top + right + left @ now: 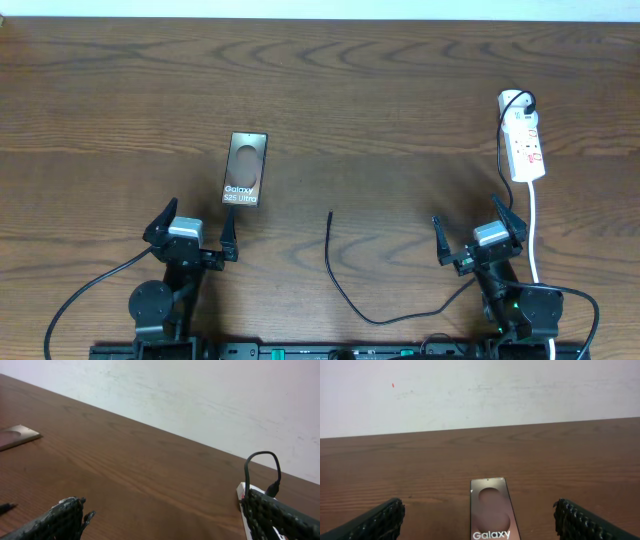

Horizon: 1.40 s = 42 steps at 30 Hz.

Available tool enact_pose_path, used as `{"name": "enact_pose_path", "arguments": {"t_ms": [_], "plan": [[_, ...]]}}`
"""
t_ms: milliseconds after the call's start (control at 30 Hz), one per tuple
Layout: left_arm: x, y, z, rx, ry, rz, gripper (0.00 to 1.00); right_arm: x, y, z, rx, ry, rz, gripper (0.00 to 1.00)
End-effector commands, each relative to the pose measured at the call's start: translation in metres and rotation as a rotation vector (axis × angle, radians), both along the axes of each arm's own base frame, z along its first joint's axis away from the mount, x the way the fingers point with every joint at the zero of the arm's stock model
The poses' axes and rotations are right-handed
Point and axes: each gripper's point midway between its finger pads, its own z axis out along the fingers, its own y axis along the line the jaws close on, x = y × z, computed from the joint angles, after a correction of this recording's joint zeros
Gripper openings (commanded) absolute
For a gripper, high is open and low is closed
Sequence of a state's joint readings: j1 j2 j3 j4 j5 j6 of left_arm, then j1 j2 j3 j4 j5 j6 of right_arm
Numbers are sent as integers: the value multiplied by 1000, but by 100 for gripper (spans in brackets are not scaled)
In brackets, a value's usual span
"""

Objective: Plug charger to phone and switch on socket

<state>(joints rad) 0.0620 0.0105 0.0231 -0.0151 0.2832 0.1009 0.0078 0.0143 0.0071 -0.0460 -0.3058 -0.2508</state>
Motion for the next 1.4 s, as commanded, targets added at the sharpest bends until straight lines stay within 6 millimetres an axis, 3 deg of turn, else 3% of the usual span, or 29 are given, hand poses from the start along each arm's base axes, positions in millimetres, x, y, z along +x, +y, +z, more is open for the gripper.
{"name": "enact_pose_path", "arguments": {"t_ms": [0,700,1033,1367], "plan": [[-1,-3,-15,-14,46,-17,95,1,-4,-1,-12,-2,-17,99],[-1,-3,-12,-13,34,-17,95,1,-4,-1,-12,-2,-17,99],[1,2,20,-95,-63,15,95,1,-4,-1,-12,-2,-17,99],[0,7,31,-158,-73,49,96,1,-4,-1,-12,-2,-17,99]]}}
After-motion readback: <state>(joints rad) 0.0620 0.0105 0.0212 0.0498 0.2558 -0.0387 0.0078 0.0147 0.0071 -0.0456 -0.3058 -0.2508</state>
